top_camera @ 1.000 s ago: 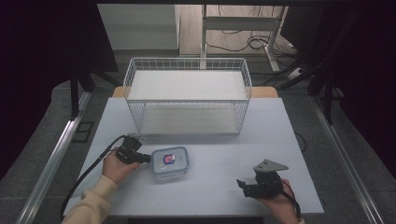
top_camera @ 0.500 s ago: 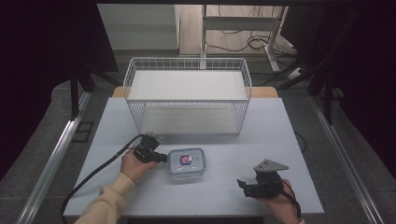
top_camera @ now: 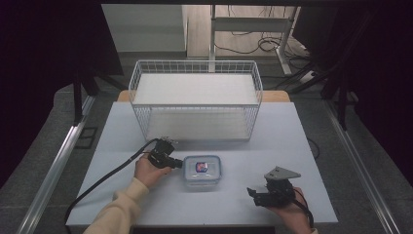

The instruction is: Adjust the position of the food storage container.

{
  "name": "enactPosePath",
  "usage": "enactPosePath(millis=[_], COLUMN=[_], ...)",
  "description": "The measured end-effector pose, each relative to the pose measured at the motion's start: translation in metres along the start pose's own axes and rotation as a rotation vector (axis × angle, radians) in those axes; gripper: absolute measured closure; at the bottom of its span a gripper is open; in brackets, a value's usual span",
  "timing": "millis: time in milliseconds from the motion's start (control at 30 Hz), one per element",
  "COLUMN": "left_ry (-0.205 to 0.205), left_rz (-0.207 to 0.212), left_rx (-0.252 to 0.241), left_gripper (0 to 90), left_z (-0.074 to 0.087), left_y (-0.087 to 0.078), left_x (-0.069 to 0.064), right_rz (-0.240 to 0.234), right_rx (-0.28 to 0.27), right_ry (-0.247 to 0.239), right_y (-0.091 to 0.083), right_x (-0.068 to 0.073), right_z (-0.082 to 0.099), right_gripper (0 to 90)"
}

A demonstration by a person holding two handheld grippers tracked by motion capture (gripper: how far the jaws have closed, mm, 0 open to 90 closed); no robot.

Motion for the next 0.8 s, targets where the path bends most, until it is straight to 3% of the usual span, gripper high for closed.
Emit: enactPosePath(millis=[267,300,333,367,433,467,533,667,800], left_ry=[0.036,0.028,0.028,0.031,0.03,0.03,0.037,0.0,-0.041], left_rz=[-0.036,-0.038,-0.038,-0.052,-0.06,-0.06,-0.134,-0.182,-0.149], left_rx=[-0.043,-0.074,-0.074,-0.101,-0.117,-0.117,-0.154,-0.164,-0.199], left_gripper=[90.0,90.0,90.0,90.0,88.0,83.3,64.0,31.4,21.9], left_z=[0.001,0.007,0.007,0.016,0.025,0.025,0.035,0.046,0.057], left_y=[-0.017,-0.03,-0.03,-0.042,-0.052,-0.052,-0.068,-0.086,-0.097], left_x=[0.0,-0.001,-0.001,-0.001,-0.002,-0.002,-0.006,-0.008,-0.007], right_rz=[-0.008,-0.011,-0.011,-0.011,-0.012,-0.012,-0.015,-0.019,-0.031], right_rx=[-0.021,-0.028,-0.028,-0.028,-0.025,-0.025,-0.022,-0.022,-0.02], right_ry=[0.003,0.005,0.005,0.007,0.009,0.009,0.011,0.005,0.008], right_y=[-0.003,-0.003,-0.003,-0.003,-0.002,-0.002,-0.001,-0.002,0.0], right_x=[0.001,0.0,0.0,0.0,-0.001,-0.001,-0.001,0.001,0.001], right_z=[-0.002,-0.002,-0.002,-0.002,-0.001,-0.001,-0.001,-0.002,-0.001], right_gripper=[18.9,18.9,18.9,18.9,18.9,18.9,18.8,18.9,18.8])
Point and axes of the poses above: each handheld gripper's, and its own axes: y roughly forward along the jaws, z roughly out of its underside, x roughly to its left, the point moved 2 cm from there along y, roughly forward along the jaws, and after that the axes turned 9 degrees about -x, right-handed, at the moved point
